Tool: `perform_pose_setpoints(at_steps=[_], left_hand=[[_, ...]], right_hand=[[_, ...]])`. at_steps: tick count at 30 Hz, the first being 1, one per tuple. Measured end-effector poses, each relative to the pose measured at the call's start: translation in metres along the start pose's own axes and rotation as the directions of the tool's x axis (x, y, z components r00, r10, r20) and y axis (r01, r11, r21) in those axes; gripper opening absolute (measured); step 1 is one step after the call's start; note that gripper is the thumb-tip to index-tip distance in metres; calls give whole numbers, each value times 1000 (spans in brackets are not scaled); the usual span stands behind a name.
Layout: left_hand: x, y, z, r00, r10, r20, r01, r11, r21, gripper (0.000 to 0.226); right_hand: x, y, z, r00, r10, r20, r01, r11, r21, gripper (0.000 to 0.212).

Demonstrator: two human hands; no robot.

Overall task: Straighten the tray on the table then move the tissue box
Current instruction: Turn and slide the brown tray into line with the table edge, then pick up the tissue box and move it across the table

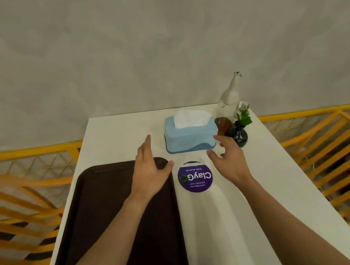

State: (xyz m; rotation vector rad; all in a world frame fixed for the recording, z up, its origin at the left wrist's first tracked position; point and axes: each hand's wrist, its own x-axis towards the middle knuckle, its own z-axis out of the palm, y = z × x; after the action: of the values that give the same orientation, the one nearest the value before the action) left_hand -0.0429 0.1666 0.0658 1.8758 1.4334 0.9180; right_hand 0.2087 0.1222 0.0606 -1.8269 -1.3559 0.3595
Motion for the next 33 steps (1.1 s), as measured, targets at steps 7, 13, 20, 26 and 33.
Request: perform_pose_setpoints(at_steps=[7,13,20,26,33], left_hand=[[63,1,62,987,-159,-32,158,986,-46,120],[98,-5,90,975,-220,18,220,967,-126,138],[113,-8,104,980,-180,84,196,948,-252,130],[114,-4,104,977,-214,16,211,941,-266,97],[110,2,75,980,-201,-3,194,947,-256,96]], right_hand=[[74,41,15,998,12,63,-19,994,104,83],[78,62,33,994,-14,106,-17,958,286,87],[80,72,46,990,27,137,-67,952,299,93],[83,75,52,993,31,115,-57,971,232,78],[79,53,48,995,9,99,-31,976,215,69]])
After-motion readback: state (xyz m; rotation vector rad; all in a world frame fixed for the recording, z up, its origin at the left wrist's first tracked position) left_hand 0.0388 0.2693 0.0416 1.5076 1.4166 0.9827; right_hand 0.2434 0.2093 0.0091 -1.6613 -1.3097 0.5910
